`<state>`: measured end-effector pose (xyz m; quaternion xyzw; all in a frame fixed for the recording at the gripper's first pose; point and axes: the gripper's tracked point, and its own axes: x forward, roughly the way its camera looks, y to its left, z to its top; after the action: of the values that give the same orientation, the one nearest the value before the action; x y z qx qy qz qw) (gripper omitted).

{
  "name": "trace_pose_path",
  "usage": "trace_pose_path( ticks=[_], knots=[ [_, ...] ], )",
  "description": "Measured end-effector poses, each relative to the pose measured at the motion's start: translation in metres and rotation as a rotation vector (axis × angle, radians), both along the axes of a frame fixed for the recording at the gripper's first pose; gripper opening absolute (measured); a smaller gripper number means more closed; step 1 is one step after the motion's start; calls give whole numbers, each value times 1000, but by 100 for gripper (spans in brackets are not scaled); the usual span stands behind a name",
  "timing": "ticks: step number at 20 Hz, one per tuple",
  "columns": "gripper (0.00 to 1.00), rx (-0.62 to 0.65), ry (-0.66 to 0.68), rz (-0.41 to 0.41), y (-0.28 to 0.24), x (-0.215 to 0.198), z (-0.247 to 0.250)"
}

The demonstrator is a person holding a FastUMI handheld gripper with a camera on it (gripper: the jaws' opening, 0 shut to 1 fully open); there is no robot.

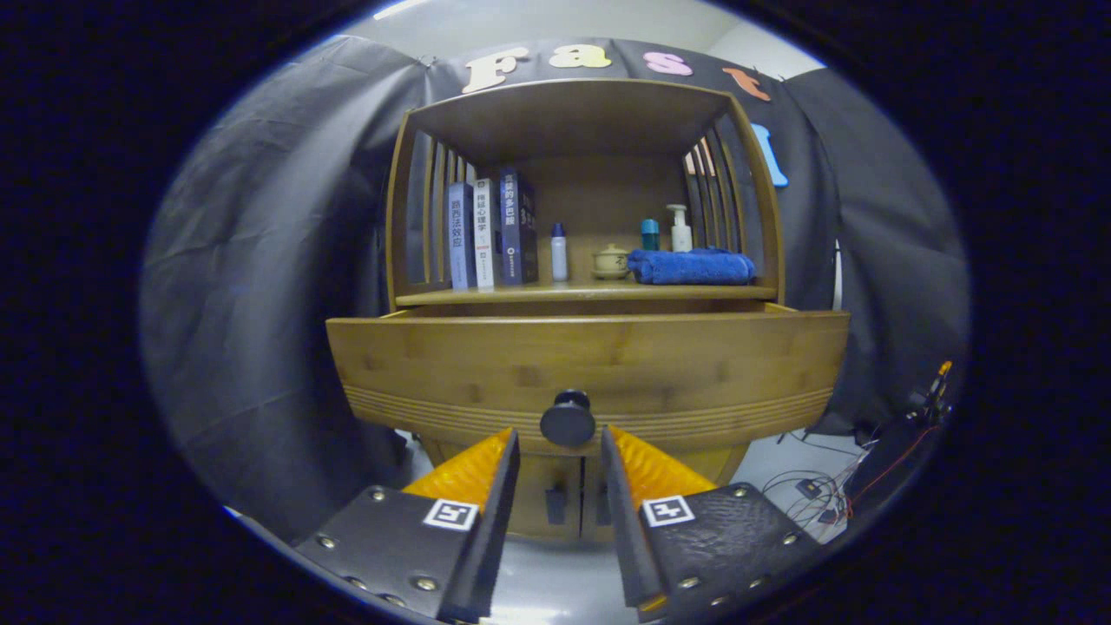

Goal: Pull open the drawer, take out the items inside it, and place them on the countertop above the cabinet.

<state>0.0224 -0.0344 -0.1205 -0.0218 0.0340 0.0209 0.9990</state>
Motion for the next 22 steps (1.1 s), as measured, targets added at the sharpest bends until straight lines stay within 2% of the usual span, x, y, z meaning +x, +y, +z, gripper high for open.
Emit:
trace_pose_path(
  ticks=[3, 4, 5, 6, 9, 15, 18, 19, 22],
  knots=[
    [56, -4, 74, -6, 6, 28, -18],
    [56, 1, 56, -5, 5, 24, -12],
    [42, 22, 29, 2, 4, 30, -11],
    [42, 41, 21, 3, 5, 35, -14],
    [23, 23, 39, -16, 4, 23, -17],
    [22, -22, 76, 8, 5, -36, -32],
    [22, -27, 73, 5, 5, -39, -31],
    [23, -42, 86, 7, 4, -39, -31],
    [54, -85, 92, 8, 5, -45, -18]
  ],
)
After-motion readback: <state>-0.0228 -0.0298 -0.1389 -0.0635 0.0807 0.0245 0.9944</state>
